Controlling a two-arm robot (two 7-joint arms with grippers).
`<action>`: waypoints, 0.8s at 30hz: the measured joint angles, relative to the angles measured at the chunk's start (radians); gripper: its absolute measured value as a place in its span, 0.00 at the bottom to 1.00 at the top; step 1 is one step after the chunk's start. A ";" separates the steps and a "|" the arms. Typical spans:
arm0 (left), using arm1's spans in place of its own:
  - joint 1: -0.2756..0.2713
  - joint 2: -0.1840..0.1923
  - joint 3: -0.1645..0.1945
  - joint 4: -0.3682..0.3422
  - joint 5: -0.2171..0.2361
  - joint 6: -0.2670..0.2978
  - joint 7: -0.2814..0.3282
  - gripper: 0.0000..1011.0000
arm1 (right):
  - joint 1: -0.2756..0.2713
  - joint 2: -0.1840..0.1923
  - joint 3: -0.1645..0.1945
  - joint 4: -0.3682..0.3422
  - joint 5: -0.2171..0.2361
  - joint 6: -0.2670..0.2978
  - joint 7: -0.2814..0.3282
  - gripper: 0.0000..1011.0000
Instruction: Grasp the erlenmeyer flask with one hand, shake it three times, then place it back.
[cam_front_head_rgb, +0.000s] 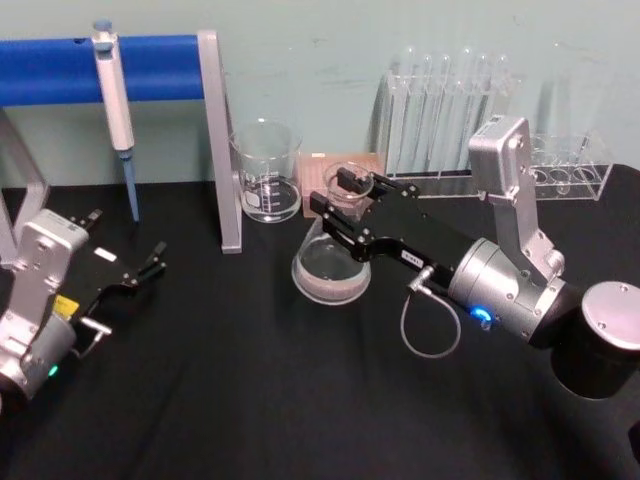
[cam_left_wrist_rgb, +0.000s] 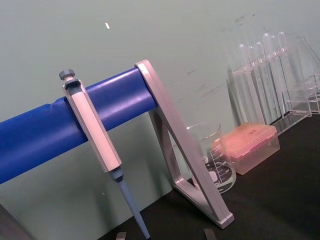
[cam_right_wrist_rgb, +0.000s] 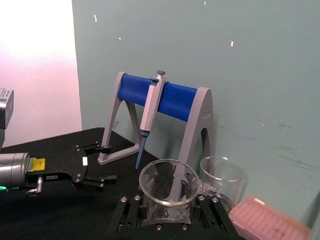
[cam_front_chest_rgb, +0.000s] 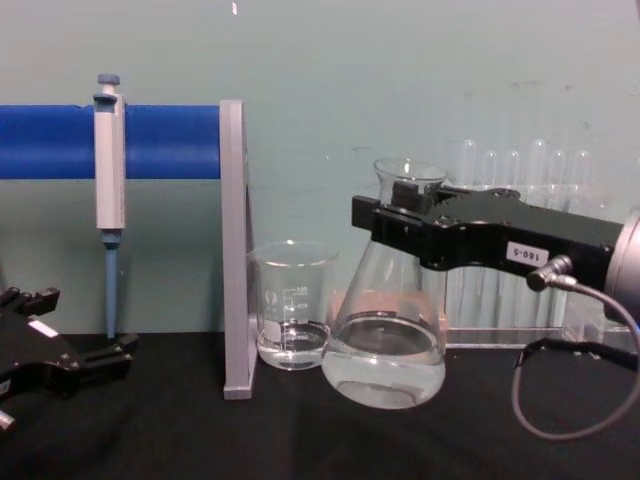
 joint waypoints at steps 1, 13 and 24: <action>0.000 0.000 0.000 0.000 0.000 0.000 0.000 0.99 | 0.000 0.000 -0.001 0.000 0.000 0.000 -0.001 0.44; 0.000 0.000 0.000 0.000 0.000 0.000 0.000 0.99 | 0.006 -0.002 -0.014 0.022 -0.002 0.008 -0.011 0.44; 0.000 0.000 0.000 0.000 0.000 0.000 0.000 0.99 | 0.018 -0.011 -0.027 0.067 -0.006 0.011 -0.006 0.44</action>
